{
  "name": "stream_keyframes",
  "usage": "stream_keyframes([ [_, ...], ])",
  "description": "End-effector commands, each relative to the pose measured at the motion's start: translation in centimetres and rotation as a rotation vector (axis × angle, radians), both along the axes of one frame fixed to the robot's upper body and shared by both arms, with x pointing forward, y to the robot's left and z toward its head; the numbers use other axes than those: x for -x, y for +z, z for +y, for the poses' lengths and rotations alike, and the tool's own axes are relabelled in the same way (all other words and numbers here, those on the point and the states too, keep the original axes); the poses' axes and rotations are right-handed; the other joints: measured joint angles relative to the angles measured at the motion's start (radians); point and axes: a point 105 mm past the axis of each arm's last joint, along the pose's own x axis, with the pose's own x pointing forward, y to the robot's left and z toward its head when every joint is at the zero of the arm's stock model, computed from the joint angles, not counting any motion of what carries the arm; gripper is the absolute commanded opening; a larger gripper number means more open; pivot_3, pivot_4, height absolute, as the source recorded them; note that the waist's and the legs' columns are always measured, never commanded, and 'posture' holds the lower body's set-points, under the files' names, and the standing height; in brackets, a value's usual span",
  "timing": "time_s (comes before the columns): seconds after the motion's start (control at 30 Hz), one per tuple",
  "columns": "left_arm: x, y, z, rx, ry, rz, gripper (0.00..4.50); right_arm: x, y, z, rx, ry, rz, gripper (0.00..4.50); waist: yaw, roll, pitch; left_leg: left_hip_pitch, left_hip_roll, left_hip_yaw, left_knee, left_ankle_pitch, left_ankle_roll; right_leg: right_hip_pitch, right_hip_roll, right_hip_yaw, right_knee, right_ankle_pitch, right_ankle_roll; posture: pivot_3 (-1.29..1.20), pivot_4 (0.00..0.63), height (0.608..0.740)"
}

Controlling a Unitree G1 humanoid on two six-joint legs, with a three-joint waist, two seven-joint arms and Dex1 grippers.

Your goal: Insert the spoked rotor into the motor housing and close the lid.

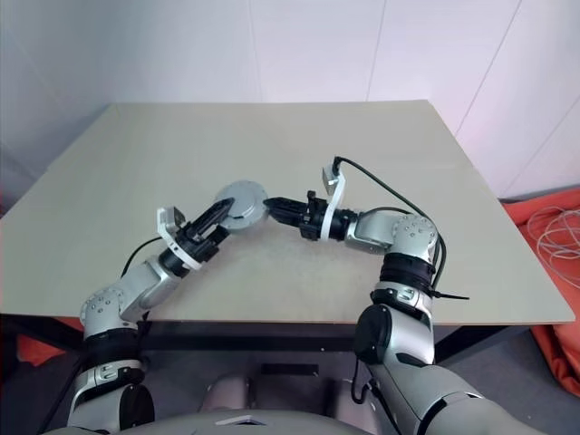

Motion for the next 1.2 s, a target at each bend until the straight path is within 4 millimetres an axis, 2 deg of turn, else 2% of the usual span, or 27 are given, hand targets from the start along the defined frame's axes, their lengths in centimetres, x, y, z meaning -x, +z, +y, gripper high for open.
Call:
stream_keyframes([
  [0.03,0.2,1.4,0.0,0.01,-0.006,-0.062,2.06,0.1,1.9,0.3,-0.018,0.0,-0.09,2.09,0.0,0.0,0.0,0.0,0.0,0.0,0.0,0.0,0.0,0.0,0.0,0.0,0.0,0.0,0.0,0.0,0.0,0.74],
  [0.27,0.2,1.3,0.2,0.007,0.003,-0.061,2.06,0.1,1.3,0.1,0.0,-0.013,-0.083,4.48,0.0,0.0,0.0,-0.001,0.0,0.0,0.0,0.0,0.0,0.0,0.0,0.0,0.0,0.0,0.0,0.0,0.0,0.74],
  [0.47,-0.6,1.6,2.1,0.029,0.125,-0.062,2.06,-0.4,-1.5,-1.5,0.154,-0.068,-0.032,4.5,0.0,0.0,0.0,-0.001,0.0,0.0,0.001,0.0,0.0,0.001,0.0,0.0,0.0,0.0,0.001,0.0,0.0,0.74],
  [0.53,-1.2,1.7,3.2,0.023,0.201,-0.066,2.06,-0.6,-2.4,-2.2,0.207,-0.089,-0.025,4.5,0.001,0.0,0.0,-0.002,0.0,0.0,0.001,0.0,0.0,0.002,0.0,0.0,0.0,0.001,0.001,0.0,0.0,0.74],
  [0.6,-2.4,1.6,5.1,0.01,0.34,-0.035,2.06,-0.8,-2.7,-2.8,0.244,-0.102,-0.034,4.5,0.0,0.0,0.0,-0.002,0.0,0.0,0.001,0.0,0.0,0.002,0.0,0.0,0.0,0.001,0.001,0.0,0.0,0.74],
  [0.77,-4.6,1.1,8.6,-0.032,0.603,0.062,2.06,-1.2,-2.9,-3.4,0.303,-0.112,-0.076,4.5,0.0,-0.001,0.0,-0.002,0.0,-0.001,0.003,0.0,0.0,0.002,0.0,0.0,0.0,0.001,0.001,0.0,0.0,0.74],
  [0.9,-6.1,-0.6,12.2,-0.096,0.854,0.212,2.06,-1.4,-2.6,-3.1,0.298,-0.109,-0.103,4.5,0.001,-0.001,0.0,-0.003,0.0,-0.002,0.004,0.0,0.0,0.002,0.0,0.0,0.0,0.002,0.003,0.0,0.0,0.74],
  [0.97,-6.6,-0.7,13.4,-0.077,0.921,0.252,2.06,-1.4,-2.3,-3.0,0.29,-0.107,-0.115,4.5,0.001,-0.002,0.0,-0.003,-0.001,-0.002,0.005,0.0,0.0,0.002,0.0,0.0,0.0,0.002,0.003,0.0,0.0,0.74],
  [1.1,-7.2,-0.9,14.2,-0.021,0.968,0.3,2.06,-1.5,-2.0,-3.0,0.288,-0.111,-0.128,4.5,0.003,-0.006,0.0,-0.003,-0.001,-0.003,0.005,0.0,0.0,0.002,0.0,0.0,0.0,0.002,0.004,0.0,0.0,0.74],
  [1.2,-7.6,-2.0,14.1,-0.016,0.979,0.364,2.06,-1.5,-1.8,-3.0,0.285,-0.113,-0.135,4.5,0.006,-0.007,0.001,-0.003,-0.001,-0.003,0.005,0.0,0.001,0.002,0.0,0.0,0.0,0.002,0.004,0.0,0.0,0.74],
])
